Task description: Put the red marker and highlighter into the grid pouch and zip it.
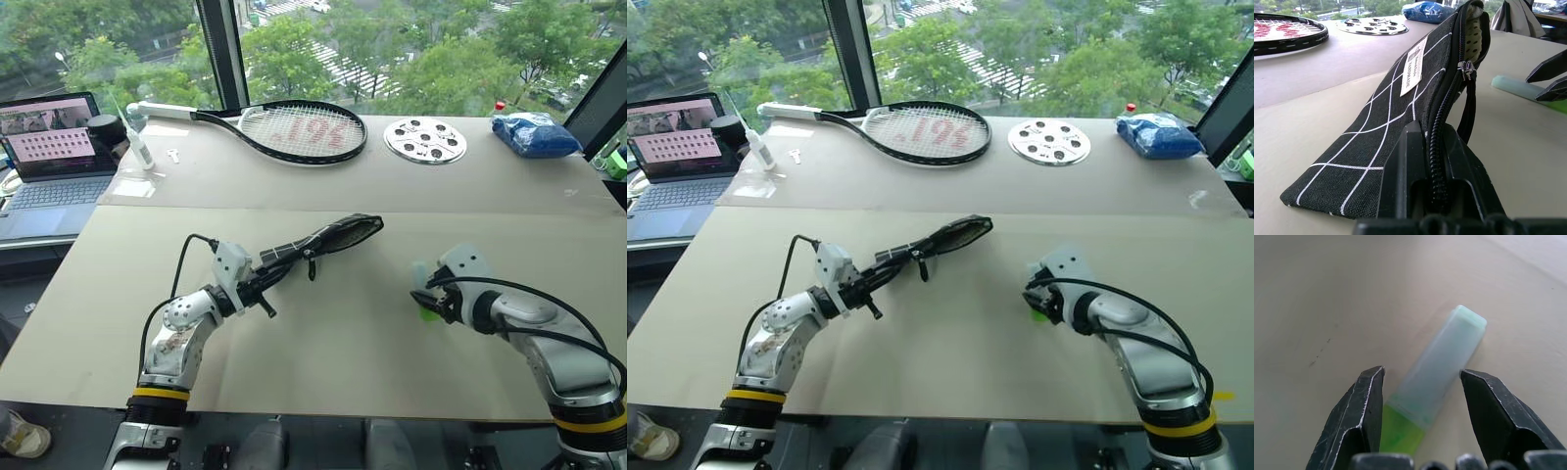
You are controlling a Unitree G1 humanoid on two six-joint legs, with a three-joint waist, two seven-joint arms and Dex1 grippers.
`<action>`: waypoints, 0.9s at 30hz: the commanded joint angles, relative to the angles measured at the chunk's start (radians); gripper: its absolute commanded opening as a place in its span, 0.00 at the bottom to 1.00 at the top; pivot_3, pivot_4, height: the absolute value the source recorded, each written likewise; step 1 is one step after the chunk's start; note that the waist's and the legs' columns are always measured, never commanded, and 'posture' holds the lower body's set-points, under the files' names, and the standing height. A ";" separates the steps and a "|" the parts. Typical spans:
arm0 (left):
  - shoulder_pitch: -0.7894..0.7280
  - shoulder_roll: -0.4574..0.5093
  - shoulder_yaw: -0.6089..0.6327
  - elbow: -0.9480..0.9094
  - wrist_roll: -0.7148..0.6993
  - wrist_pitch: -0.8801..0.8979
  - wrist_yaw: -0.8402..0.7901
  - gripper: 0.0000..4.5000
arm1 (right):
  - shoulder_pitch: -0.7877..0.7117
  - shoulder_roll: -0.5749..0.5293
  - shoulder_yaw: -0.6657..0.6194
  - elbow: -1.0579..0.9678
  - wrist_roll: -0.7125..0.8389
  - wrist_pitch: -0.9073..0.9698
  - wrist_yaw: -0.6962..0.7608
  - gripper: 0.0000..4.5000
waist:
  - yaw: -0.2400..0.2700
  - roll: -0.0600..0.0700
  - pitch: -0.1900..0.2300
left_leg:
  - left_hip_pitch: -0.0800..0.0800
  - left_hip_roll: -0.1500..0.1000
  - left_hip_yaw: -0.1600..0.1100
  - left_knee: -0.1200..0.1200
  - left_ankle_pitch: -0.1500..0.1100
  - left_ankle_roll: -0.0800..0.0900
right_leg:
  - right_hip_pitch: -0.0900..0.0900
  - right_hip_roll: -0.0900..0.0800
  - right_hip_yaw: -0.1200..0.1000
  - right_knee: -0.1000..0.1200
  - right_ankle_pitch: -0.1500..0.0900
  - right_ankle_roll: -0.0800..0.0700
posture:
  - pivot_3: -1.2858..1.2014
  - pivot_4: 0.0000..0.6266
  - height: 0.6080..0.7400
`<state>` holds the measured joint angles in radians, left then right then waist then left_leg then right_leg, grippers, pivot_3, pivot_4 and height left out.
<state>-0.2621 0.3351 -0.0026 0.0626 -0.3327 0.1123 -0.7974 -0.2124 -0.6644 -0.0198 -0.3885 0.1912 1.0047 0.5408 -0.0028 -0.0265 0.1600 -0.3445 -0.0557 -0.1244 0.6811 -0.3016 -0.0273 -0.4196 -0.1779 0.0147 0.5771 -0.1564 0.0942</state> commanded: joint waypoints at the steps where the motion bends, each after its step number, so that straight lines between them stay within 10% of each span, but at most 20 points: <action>1: -0.007 0.003 0.006 -0.044 0.000 -0.018 0.009 0.00 | 0.030 -0.002 -0.010 0.104 -0.016 0.016 -0.030 0.61 | 0.009 0.000 0.000 | 0.000 0.000 0.000 0.000 0.000 0.000 | 0.000 0.000 0.000 0.000 0.000 0.000 | 0.52 0.24 1.00; 9: 0.002 0.015 0.023 -0.093 -0.015 -0.003 0.027 0.00 | 0.050 0.024 0.043 0.101 -0.016 0.004 -0.041 0.61 | 0.008 -0.003 -0.002 | 0.001 0.000 0.000 0.000 0.000 0.000 | 0.000 0.000 0.000 0.000 0.000 0.000 | 0.52 0.24 1.00; 16: 0.037 0.042 0.050 -0.143 -0.027 0.015 0.044 0.00 | 0.022 0.033 0.106 0.080 -0.009 -0.011 -0.018 0.23 | 0.001 -0.007 -0.005 | 0.003 0.001 0.000 0.000 0.000 0.000 | 0.001 0.000 0.000 0.000 -0.001 0.000 | 0.52 0.24 1.00; 27: 0.077 0.082 0.093 -0.209 -0.041 0.048 0.076 0.00 | -0.209 -0.038 0.246 0.036 -0.066 -0.332 0.173 0.23 | -0.028 -0.004 -0.003 | 0.005 0.002 0.000 -0.002 0.000 0.000 | -0.002 0.001 0.001 0.001 -0.005 0.004 | 0.52 0.24 1.00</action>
<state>-0.1866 0.4053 0.0643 -0.0924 -0.3555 0.1562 -0.7321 -0.3624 -0.6639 0.2152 -0.2957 0.1390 0.7944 0.6367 -0.0311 -0.0300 0.1575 -0.3404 -0.0543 -0.1242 0.6788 -0.3016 -0.0274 -0.4215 -0.1770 0.0156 0.5782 -0.1605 0.0968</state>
